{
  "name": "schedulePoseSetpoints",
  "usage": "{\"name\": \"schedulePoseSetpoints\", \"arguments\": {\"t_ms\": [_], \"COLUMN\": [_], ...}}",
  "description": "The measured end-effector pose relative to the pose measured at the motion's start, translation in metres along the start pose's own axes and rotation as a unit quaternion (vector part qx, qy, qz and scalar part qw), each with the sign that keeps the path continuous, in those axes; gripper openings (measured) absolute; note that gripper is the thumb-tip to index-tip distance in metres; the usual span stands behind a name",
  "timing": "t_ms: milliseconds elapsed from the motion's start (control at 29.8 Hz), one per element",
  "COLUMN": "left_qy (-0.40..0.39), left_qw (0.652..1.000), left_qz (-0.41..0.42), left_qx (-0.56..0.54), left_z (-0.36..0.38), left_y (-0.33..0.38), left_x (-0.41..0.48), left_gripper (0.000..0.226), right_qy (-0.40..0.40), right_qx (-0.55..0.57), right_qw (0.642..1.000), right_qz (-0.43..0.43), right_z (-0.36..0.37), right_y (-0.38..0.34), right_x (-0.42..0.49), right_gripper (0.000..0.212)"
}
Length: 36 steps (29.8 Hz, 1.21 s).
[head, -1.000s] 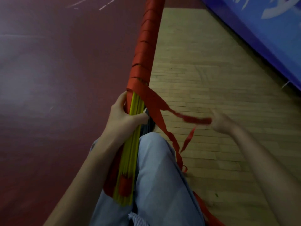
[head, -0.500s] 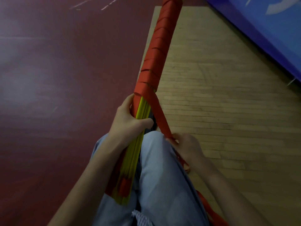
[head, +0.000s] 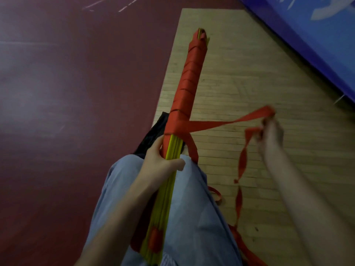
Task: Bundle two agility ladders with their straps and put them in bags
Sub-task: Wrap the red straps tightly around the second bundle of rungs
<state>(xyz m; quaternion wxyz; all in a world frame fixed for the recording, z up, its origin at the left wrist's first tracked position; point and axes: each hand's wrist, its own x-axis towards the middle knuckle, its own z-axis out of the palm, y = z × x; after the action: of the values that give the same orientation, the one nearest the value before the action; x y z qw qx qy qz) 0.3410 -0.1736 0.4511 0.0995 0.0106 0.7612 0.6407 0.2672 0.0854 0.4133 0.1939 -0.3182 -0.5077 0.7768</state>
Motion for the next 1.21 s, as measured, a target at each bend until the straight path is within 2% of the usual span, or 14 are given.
{"name": "schedulePoseSetpoints", "arguments": {"t_ms": [101, 168, 202, 269, 302, 336, 437, 504, 638, 739, 840, 974, 1109, 1209], "left_qy": [0.008, 0.017, 0.021, 0.031, 0.038, 0.047, 0.06, 0.057, 0.032, 0.013, 0.002, -0.006, 0.001, -0.005], "left_qw": [1.0, 1.0, 1.0, 0.999, 0.999, 0.999, 0.998, 0.998, 0.999, 1.0, 1.0, 1.0, 1.0, 1.0], "left_qz": [-0.013, -0.012, -0.009, 0.0, 0.006, 0.012, 0.02, 0.017, 0.021, 0.025, 0.023, 0.009, -0.001, 0.007], "left_qx": [-0.011, -0.017, -0.02, -0.02, -0.018, -0.016, -0.018, -0.017, -0.016, -0.007, 0.001, 0.001, -0.008, -0.016], "left_z": [0.004, 0.004, 0.003, -0.003, -0.005, -0.009, -0.016, -0.017, -0.013, -0.011, -0.01, -0.01, -0.004, 0.001], "left_y": [-0.005, -0.005, -0.004, -0.001, 0.0, 0.002, 0.005, 0.006, 0.006, 0.002, -0.004, -0.013, -0.022, -0.027], "left_x": [0.001, 0.002, 0.002, 0.001, 0.0, 0.0, 0.0, 0.0, -0.002, -0.005, -0.006, -0.007, -0.005, -0.008], "left_gripper": [0.052, 0.052, 0.051, 0.051, 0.052, 0.053, 0.053, 0.052, 0.052, 0.053, 0.055, 0.054, 0.057, 0.062], "right_qy": [-0.109, -0.186, -0.198, -0.229, -0.223, -0.212, -0.15, -0.183, -0.359, -0.442, -0.415, -0.385, -0.359, -0.431], "right_qx": [0.015, -0.104, -0.236, -0.528, -0.6, -0.606, -0.489, -0.425, -0.415, -0.444, -0.433, -0.44, -0.235, -0.217], "right_qw": [0.973, 0.957, 0.935, 0.811, 0.767, 0.767, 0.858, 0.883, 0.833, 0.78, 0.799, 0.804, 0.891, 0.869], "right_qz": [-0.202, -0.196, -0.174, -0.103, -0.055, -0.004, 0.053, 0.078, 0.08, 0.005, -0.038, -0.111, -0.146, -0.111], "right_z": [0.02, 0.015, 0.007, -0.025, -0.043, -0.057, -0.071, -0.055, -0.013, 0.006, 0.01, 0.01, 0.037, 0.054], "right_y": [-0.064, -0.063, -0.049, -0.005, 0.016, 0.032, 0.054, 0.057, 0.07, 0.086, 0.096, 0.09, 0.046, 0.023], "right_x": [-0.029, -0.032, -0.026, -0.004, 0.004, 0.008, 0.001, -0.016, -0.047, -0.061, -0.063, -0.064, -0.088, -0.101], "right_gripper": [0.043, 0.057, 0.06, 0.054, 0.048, 0.045, 0.034, 0.021, 0.049, 0.034, 0.007, 0.024, 0.026, 0.016]}}
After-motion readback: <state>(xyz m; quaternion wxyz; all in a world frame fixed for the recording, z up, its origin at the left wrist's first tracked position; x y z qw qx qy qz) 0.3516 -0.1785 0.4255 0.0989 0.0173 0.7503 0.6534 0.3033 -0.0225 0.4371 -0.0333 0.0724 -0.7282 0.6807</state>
